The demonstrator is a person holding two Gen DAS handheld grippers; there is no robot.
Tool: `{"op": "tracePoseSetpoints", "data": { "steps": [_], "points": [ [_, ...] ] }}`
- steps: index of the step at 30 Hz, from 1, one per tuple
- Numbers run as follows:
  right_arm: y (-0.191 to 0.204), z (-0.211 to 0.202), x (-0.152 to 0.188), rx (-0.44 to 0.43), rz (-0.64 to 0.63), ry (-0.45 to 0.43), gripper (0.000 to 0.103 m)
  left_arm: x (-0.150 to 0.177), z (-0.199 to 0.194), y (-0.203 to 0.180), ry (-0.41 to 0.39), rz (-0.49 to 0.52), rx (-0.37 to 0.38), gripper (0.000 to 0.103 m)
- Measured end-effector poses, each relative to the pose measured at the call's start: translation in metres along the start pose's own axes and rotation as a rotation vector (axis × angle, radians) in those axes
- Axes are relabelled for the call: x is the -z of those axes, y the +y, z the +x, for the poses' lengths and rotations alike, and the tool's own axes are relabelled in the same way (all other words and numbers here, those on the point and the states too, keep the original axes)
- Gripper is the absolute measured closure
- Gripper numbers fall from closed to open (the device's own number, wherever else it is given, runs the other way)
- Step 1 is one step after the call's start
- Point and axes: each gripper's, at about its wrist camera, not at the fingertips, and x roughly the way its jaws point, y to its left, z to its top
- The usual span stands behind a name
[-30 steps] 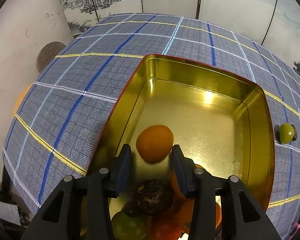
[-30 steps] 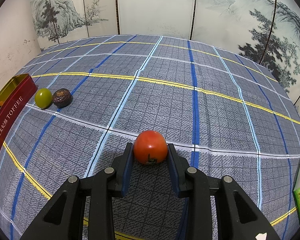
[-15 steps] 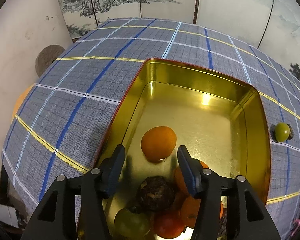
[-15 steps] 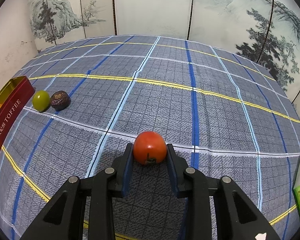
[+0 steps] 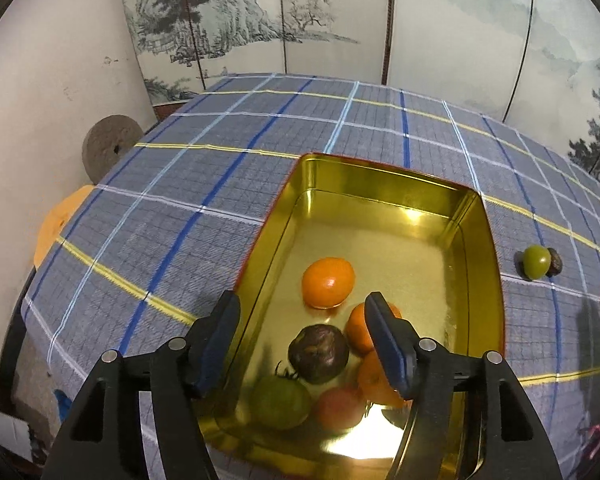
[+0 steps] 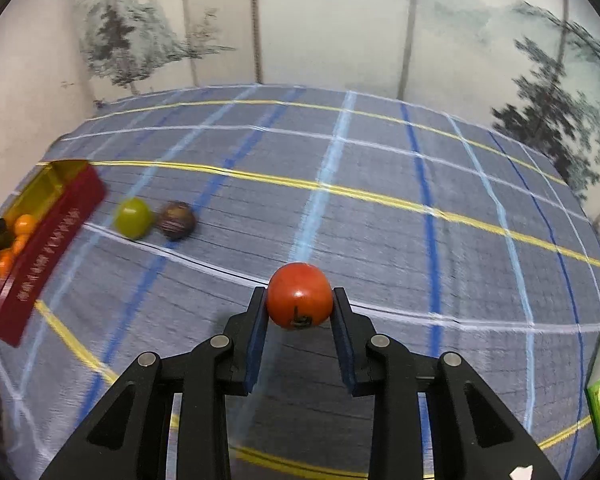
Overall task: Organize fruits
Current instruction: 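Carry the red tomato into the tin and open the right tool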
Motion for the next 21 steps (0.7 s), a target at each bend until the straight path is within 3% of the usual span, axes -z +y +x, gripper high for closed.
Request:
{"op": "tracePoseSetpoints", "data": {
  "steps": [12, 21],
  "points": [
    [0.128, -0.020, -0.032, -0.268, -0.192, -0.042, 0.075, 0.019, -0.029, 0.039, -0.020, -0.094, -0.033, 0.036],
    [0.210, -0.016, -0.040, -0.372, -0.329, -0.030, 0.075, 0.032, -0.035, 0.074, -0.004, -0.165, -0.067, 0.036]
  ]
}}
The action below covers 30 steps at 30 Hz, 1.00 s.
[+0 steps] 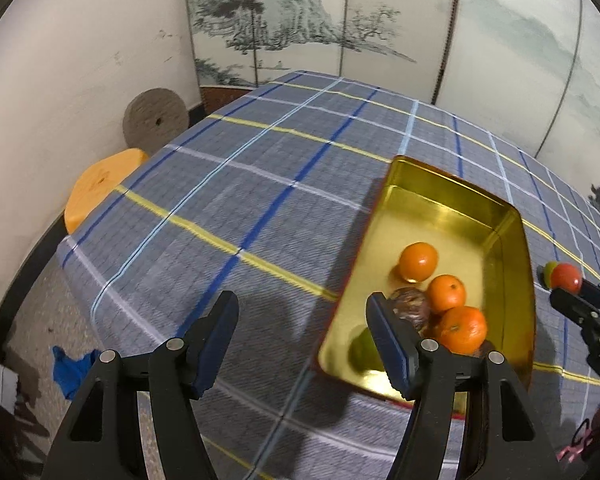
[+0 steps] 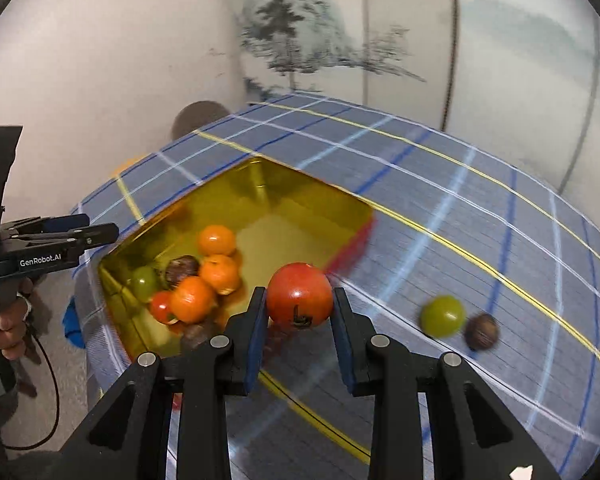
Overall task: Organize fruits
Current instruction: 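Carry the red tomato into the tin and open the right tool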
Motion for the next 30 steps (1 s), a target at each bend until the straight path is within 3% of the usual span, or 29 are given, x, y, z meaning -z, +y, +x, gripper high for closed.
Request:
{"op": "tracePoseSetpoints", "data": {
  "steps": [12, 30],
  "points": [
    [0.043, 0.043, -0.008, -0.005, -0.116, 0.079, 0.074, 0.004, -0.002, 0.030, 0.011, -0.057, -0.017, 0.036],
    [0.059, 0.066, -0.003, -0.005, -0.152, 0.132, 0.074, 0.007, -0.003, 0.039, 0.020, -0.064, -0.017, 0.036]
  ]
}}
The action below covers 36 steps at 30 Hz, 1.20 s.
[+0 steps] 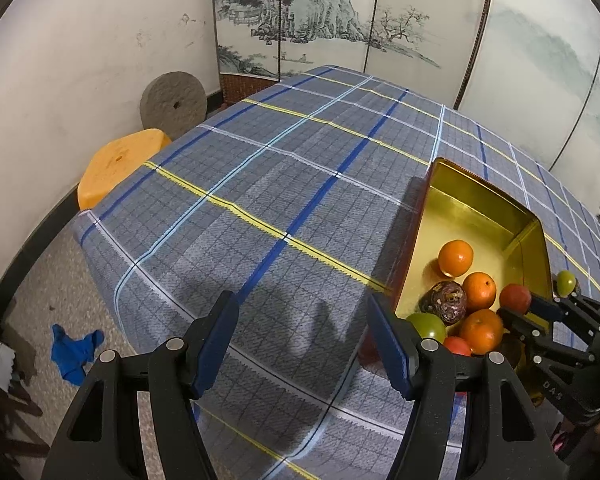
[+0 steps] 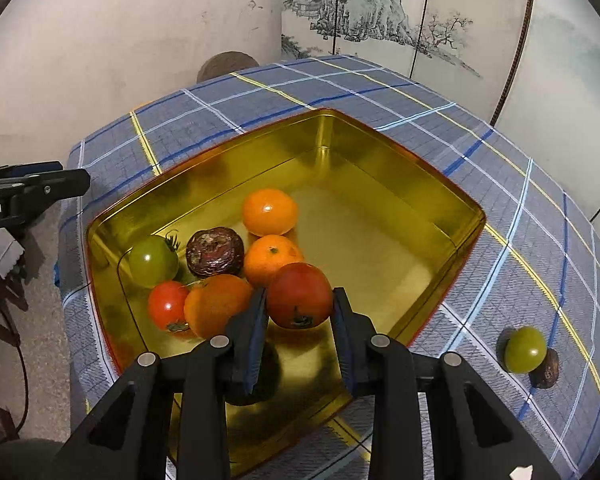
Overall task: Organize fruits
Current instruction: 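Carry the red tomato into the tin and open the right tool, then move the right tool to the brown fruit and grasp it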
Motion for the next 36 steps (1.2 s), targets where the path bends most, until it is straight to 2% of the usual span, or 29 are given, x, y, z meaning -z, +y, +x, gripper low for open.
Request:
{"op": "tracePoseSetpoints", "data": {
  "steps": [15, 26, 31, 36],
  "points": [
    [0.000, 0.000, 0.000, -0.004, 0.014, 0.002, 0.073, 0.000, -0.003, -0.002, 0.007, 0.006, 0.014, 0.036],
    [-0.008, -0.020, 0.001, -0.026, 0.065, -0.051, 0.069, -0.002, -0.009, -0.023, -0.004, 0.038, 0.038, 0.036],
    [-0.020, -0.044, 0.008, -0.010, 0.108, -0.099, 0.064, -0.001, -0.011, -0.041, -0.004, 0.068, 0.067, 0.036],
    [-0.050, -0.061, 0.028, 0.046, 0.168, -0.110, 0.063, -0.001, -0.011, -0.063, 0.000, 0.104, 0.100, 0.036]
  ]
}}
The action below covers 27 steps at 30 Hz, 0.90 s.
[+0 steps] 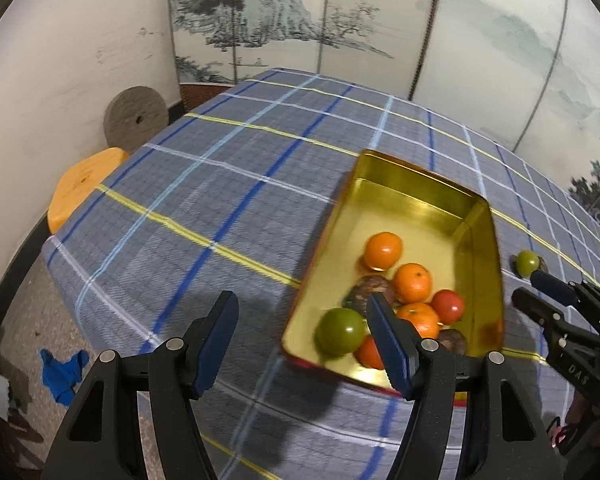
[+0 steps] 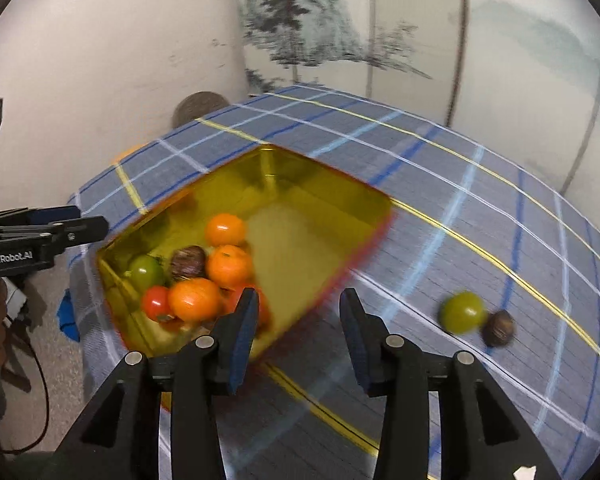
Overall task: Organize fruits
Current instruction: 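Move the right tool to the brown fruit and grasp it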
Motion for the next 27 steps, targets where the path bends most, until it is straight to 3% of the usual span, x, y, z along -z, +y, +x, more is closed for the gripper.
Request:
{"op": "tracePoseSetpoints", "data": {
  "steps": [9, 13, 22, 27],
  "points": [
    [-0.095, -0.012, 0.035, 0.146, 0.173, 0.027, 0.063, -0.003, 0.011, -0.047, 0.024, 0.083, 0.054, 0.036],
    [-0.123, -0.004, 0.044, 0.172, 0.228, 0.045, 0.063, -0.005, 0.016, -0.068, 0.028, 0.110, 0.098, 0.036],
    [-0.153, 0.031, 0.042, 0.160, 0.267, 0.066, 0.063, -0.020, 0.033, -0.126, 0.039, 0.193, 0.160, 0.036],
    [-0.154, 0.041, 0.034, 0.174, 0.223, 0.055, 0.065, -0.028, 0.042, -0.159, 0.044, 0.232, 0.187, 0.036]
  ]
}}
